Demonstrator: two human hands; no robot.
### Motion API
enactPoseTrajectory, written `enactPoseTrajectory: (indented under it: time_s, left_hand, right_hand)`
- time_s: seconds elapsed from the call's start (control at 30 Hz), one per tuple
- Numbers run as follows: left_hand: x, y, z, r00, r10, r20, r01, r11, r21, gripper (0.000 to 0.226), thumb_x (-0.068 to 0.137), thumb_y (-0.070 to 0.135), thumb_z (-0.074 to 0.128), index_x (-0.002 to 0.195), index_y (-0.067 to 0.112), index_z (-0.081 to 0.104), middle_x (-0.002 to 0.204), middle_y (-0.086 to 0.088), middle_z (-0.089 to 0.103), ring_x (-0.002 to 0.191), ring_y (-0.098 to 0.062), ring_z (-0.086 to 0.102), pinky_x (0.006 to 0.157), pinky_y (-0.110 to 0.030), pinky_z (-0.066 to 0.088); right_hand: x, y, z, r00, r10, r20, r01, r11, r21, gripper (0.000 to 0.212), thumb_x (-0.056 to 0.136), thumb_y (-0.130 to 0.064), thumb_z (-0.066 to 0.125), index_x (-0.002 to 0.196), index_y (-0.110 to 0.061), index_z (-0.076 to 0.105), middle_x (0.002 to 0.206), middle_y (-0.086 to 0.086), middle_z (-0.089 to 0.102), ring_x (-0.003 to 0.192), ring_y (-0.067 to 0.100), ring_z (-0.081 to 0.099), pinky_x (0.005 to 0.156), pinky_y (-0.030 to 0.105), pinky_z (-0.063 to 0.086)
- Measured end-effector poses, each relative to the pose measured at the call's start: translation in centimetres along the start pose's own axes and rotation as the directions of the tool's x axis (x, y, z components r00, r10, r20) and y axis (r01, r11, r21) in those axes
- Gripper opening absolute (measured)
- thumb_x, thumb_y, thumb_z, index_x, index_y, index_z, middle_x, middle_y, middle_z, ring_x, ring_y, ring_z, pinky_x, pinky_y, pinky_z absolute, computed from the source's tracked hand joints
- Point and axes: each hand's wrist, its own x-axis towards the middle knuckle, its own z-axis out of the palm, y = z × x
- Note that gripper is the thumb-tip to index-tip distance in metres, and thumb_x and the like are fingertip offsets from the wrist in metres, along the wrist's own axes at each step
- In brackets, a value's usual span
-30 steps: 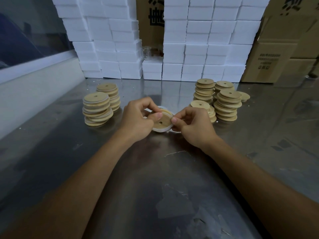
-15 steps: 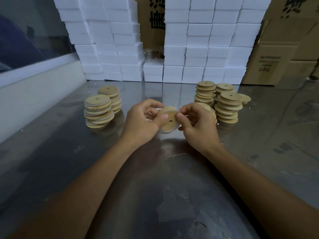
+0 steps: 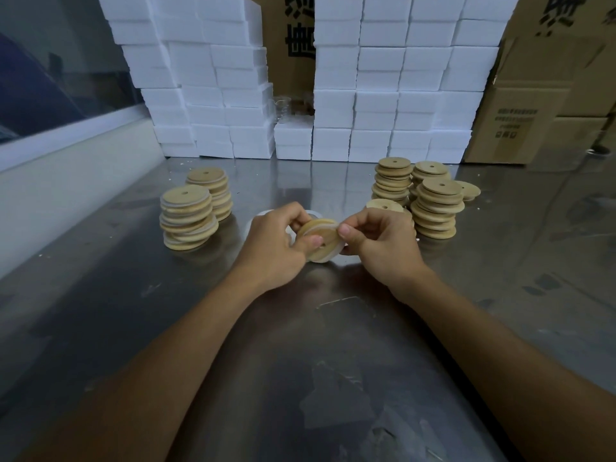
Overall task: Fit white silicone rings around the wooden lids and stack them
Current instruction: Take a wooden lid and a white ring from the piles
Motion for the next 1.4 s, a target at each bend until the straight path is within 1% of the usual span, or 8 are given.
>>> enactPoseTrajectory:
  time_s: [0.1, 0.23, 0.33, 0.43, 0.6, 0.93, 1.23, 1.4]
  left_hand:
    - [0.1, -0.3, -0.3, 1.0, 0.007, 0.028, -0.008, 1.0, 0.018, 0.018, 0.079, 0.028, 0.078, 0.088, 0.02, 0.064, 0.084, 0.004, 0.065, 0.077, -0.016, 0.063, 0.067, -0.033, 0.052]
    - [-0.1, -0.7, -0.7, 0.984, 0.09, 0.152, -0.135, 0.938, 0.319, 0.028, 0.075, 0.046, 0.075, 0.069, 0.037, 0.05, 0.072, 0.015, 0.054, 0.068, -0.005, 0.051, 0.055, -0.023, 0.032]
    - [-0.2, -1.1, -0.3, 0.987, 0.076, 0.14, -0.105, 0.973, 0.206, 0.024, 0.076, 0.042, 0.076, 0.069, 0.036, 0.053, 0.068, 0.014, 0.056, 0.065, -0.005, 0.054, 0.055, -0.022, 0.034]
    - [-0.3, -1.2, 0.3, 0.993, -0.024, 0.117, 0.031, 0.998, -0.058, 0.015, 0.077, 0.033, 0.08, 0.086, 0.026, 0.069, 0.078, 0.007, 0.068, 0.073, -0.008, 0.063, 0.065, -0.027, 0.05]
    - [-0.1, -1.4, 0.5, 0.994, -0.08, 0.069, 0.093, 0.976, -0.199, 0.019, 0.078, 0.023, 0.08, 0.096, 0.019, 0.074, 0.089, 0.003, 0.073, 0.085, -0.017, 0.068, 0.077, -0.034, 0.056]
    - [-0.2, -0.7, 0.5, 0.985, -0.111, 0.131, 0.133, 0.976, -0.172, 0.022, 0.08, 0.024, 0.078, 0.101, 0.016, 0.073, 0.089, 0.0, 0.073, 0.086, -0.018, 0.068, 0.082, -0.04, 0.057]
    - [-0.3, -0.1, 0.3, 0.983, -0.113, 0.143, 0.143, 0.966, -0.216, 0.028, 0.078, 0.018, 0.08, 0.103, 0.01, 0.074, 0.093, -0.006, 0.073, 0.09, -0.024, 0.067, 0.087, -0.044, 0.055]
    - [-0.3, 0.0, 0.3, 0.969, -0.19, 0.157, 0.235, 0.904, -0.357, 0.02, 0.076, 0.01, 0.08, 0.095, 0.015, 0.075, 0.088, -0.005, 0.074, 0.087, -0.023, 0.069, 0.083, -0.041, 0.058]
  right_hand:
    - [0.0, 0.2, 0.1, 0.998, -0.063, -0.013, 0.062, 0.996, -0.066, 0.016, 0.087, 0.001, 0.069, 0.076, -0.011, 0.067, 0.075, 0.007, 0.071, 0.071, 0.021, 0.072, 0.066, 0.029, 0.061]
    - [-0.3, 0.1, 0.4, 0.962, -0.269, 0.055, 0.272, 0.909, -0.315, 0.008, 0.086, -0.004, 0.071, 0.082, -0.011, 0.071, 0.078, -0.009, 0.069, 0.077, 0.009, 0.068, 0.074, 0.028, 0.057]
    - [-0.4, 0.0, 0.6, 0.929, -0.353, 0.107, 0.368, 0.867, -0.336, 0.003, 0.087, -0.006, 0.07, 0.086, -0.008, 0.069, 0.08, -0.02, 0.065, 0.08, 0.001, 0.065, 0.072, 0.022, 0.055]
    - [-0.4, 0.2, 0.6, 0.96, -0.272, 0.063, 0.279, 0.917, -0.286, 0.007, 0.091, -0.014, 0.068, 0.085, -0.014, 0.065, 0.079, -0.011, 0.069, 0.079, 0.006, 0.068, 0.072, 0.033, 0.059]
    - [-0.3, 0.4, 0.5, 0.991, -0.133, 0.036, 0.137, 0.972, -0.19, 0.016, 0.093, -0.014, 0.066, 0.078, -0.014, 0.06, 0.079, 0.009, 0.07, 0.068, 0.025, 0.072, 0.064, 0.051, 0.059]
    - [-0.5, 0.1, 0.2, 0.968, -0.244, 0.059, 0.251, 0.937, -0.243, 0.005, 0.092, -0.012, 0.068, 0.087, -0.009, 0.069, 0.081, -0.002, 0.072, 0.059, 0.014, 0.07, 0.056, 0.041, 0.059]
    - [-0.2, 0.1, 0.3, 0.998, 0.06, 0.011, -0.06, 0.998, -0.033, 0.014, 0.091, -0.001, 0.064, 0.078, -0.007, 0.064, 0.075, 0.013, 0.07, 0.058, 0.02, 0.072, 0.059, 0.034, 0.062]
    - [-0.3, -0.2, 0.4, 0.998, 0.057, 0.024, -0.058, 0.998, 0.025, 0.011, 0.092, -0.002, 0.063, 0.081, -0.004, 0.065, 0.071, 0.012, 0.07, 0.057, 0.017, 0.069, 0.059, 0.031, 0.061]
